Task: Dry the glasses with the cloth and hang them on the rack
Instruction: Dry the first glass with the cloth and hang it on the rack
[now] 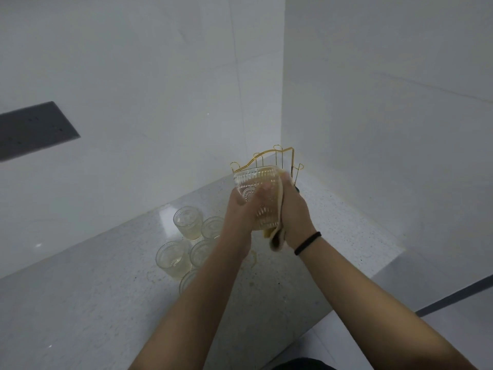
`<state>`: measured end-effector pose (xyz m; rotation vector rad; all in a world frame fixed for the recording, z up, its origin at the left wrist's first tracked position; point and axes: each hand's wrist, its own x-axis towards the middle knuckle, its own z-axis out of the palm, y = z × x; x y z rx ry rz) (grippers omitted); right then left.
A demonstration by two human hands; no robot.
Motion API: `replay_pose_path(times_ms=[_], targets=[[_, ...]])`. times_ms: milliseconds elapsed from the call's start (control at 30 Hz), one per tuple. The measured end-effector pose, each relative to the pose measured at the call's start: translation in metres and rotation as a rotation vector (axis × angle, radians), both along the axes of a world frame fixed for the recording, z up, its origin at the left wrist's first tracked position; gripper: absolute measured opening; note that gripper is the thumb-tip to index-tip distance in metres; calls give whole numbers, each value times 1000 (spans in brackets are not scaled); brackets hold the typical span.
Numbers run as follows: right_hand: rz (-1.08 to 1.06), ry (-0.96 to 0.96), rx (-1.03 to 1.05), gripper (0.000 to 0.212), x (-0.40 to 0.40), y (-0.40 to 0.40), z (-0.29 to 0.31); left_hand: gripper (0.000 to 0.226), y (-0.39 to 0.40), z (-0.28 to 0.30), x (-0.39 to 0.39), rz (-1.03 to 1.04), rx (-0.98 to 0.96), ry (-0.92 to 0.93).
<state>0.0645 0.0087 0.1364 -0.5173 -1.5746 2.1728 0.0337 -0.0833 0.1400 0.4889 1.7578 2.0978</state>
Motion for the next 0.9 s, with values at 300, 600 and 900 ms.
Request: replay_pose_path(times_ms=[300,600,900], targets=[[-106,41,421,53,10,-23,-18,33,1,-5,4,41,-145,40],[-78,-124,-210,51,6,21,-6,40,-11,-14,-5,-190,-143,-105],[191,81,243,40,18,36,19,54,-30,-18,-17,-216,-355,164]])
